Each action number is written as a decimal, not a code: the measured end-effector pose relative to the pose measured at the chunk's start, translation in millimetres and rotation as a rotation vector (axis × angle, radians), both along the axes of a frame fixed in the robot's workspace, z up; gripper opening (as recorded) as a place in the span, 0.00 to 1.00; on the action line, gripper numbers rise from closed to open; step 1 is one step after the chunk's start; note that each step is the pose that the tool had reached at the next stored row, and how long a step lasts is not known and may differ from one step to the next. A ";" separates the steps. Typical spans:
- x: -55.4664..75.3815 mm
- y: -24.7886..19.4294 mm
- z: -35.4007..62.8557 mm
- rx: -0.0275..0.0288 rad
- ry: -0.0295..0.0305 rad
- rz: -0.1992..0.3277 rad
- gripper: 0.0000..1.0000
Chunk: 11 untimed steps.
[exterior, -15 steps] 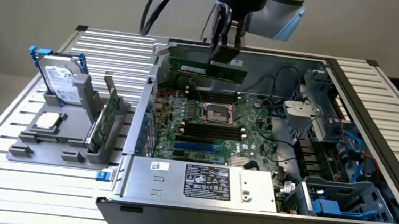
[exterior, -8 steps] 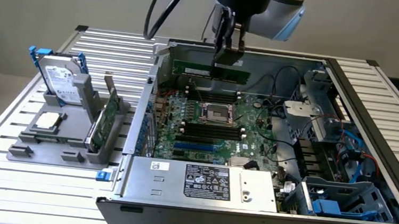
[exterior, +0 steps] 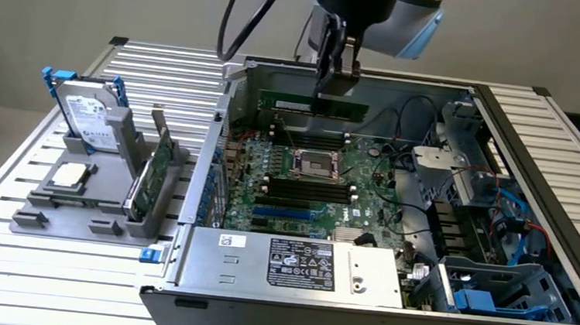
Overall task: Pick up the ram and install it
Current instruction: 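Pick up the ram and move it above insertion slot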
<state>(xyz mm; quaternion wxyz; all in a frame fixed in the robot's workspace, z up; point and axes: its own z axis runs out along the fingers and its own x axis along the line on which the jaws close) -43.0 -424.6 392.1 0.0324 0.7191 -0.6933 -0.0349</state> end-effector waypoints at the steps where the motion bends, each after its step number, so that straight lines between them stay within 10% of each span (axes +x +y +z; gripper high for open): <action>1: 0.6 1.3 -0.8 -0.0001 -0.0020 0.000 0.14; 11: 5.3 17.9 -11.9 -0.0013 -0.0127 0.001 0.14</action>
